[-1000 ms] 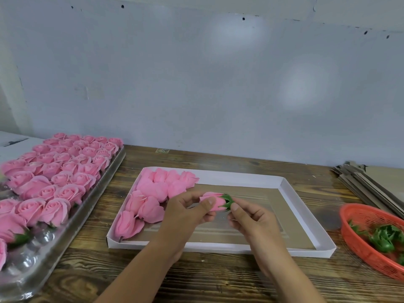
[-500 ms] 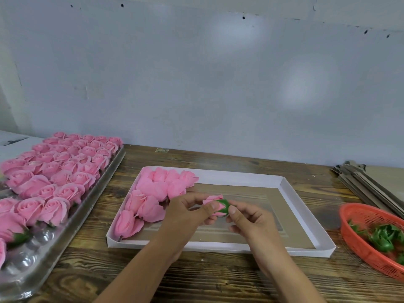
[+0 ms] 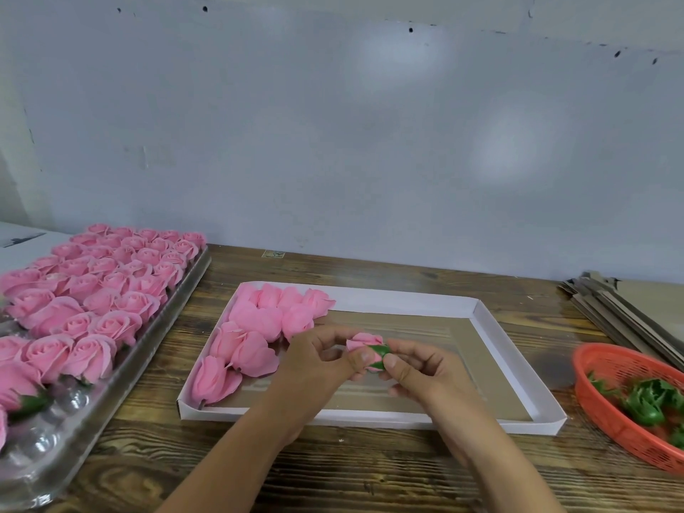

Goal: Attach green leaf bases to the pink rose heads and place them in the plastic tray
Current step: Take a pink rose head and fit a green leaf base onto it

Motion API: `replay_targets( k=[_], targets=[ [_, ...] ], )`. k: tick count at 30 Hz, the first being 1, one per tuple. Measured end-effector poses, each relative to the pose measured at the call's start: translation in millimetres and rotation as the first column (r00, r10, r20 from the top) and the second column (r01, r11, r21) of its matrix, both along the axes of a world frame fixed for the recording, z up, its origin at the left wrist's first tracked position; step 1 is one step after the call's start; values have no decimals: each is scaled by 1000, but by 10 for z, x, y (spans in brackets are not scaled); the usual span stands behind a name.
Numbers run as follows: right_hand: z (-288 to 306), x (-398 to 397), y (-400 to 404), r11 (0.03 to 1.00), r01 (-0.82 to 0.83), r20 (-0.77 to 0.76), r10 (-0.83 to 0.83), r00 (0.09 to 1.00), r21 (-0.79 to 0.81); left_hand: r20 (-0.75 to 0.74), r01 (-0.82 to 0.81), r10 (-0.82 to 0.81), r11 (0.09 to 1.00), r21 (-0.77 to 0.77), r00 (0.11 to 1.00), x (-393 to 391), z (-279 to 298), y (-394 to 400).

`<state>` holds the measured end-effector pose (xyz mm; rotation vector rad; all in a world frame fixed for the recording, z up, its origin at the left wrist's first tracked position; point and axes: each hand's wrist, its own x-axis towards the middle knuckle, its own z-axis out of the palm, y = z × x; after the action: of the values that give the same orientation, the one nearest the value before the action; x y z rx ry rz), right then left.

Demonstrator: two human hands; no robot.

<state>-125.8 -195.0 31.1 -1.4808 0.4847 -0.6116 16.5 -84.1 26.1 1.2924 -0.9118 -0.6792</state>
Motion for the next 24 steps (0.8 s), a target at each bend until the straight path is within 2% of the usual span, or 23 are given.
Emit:
replay_targets(
  k=[3, 9, 16, 20, 24],
  targets=[
    [17, 6, -6, 999, 0, 34, -1, 999, 37, -1, -31, 31, 999, -21, 1000, -6, 4, 2],
    [9, 36, 30, 977, 3, 185, -43, 982, 213, -17, -47, 46, 998, -34, 999, -51, -10, -26],
    [5, 37, 56, 968, -95, 167, 56, 984, 231, 51, -20, 22, 998, -52, 998, -32, -19, -16],
    [-1, 23, 26, 970, -75, 124, 47, 991, 230, 99, -18, 20, 1000, -12, 995, -27, -45, -26],
    [-13, 21, 13, 970, -63, 156, 26, 987, 236, 18, -7, 9, 997, -73, 1000, -27, -64, -44]
  ],
)
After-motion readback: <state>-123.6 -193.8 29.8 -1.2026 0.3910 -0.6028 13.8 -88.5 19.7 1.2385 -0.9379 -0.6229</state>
